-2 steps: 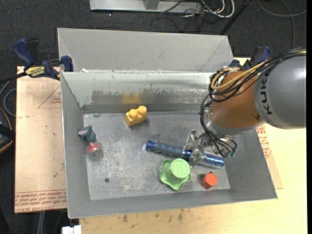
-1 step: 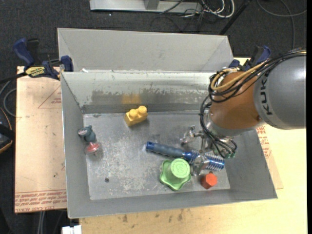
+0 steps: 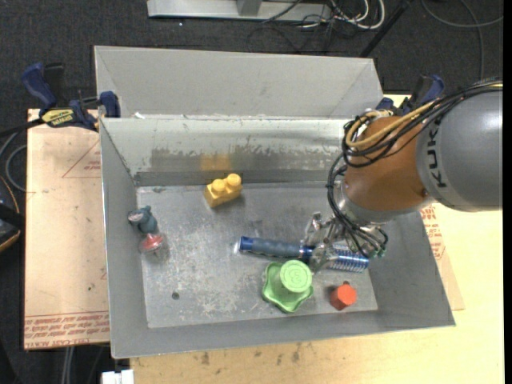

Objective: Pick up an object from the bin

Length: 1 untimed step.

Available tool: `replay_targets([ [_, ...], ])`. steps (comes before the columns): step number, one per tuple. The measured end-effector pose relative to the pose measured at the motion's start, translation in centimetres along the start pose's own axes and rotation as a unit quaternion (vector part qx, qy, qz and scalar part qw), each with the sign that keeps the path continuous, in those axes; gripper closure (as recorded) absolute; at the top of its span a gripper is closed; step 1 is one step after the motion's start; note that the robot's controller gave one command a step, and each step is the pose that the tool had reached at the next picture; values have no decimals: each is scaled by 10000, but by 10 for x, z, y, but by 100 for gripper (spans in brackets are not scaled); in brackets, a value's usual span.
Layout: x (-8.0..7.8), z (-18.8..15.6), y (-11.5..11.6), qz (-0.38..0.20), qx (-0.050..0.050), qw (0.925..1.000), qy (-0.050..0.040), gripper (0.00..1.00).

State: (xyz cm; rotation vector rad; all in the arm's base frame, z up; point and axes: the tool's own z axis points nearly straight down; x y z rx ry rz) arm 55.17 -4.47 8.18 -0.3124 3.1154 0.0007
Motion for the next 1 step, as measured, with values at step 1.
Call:
replay_targets([
  [1, -14, -122, 3, 145, 7, 9999, 3, 100],
])
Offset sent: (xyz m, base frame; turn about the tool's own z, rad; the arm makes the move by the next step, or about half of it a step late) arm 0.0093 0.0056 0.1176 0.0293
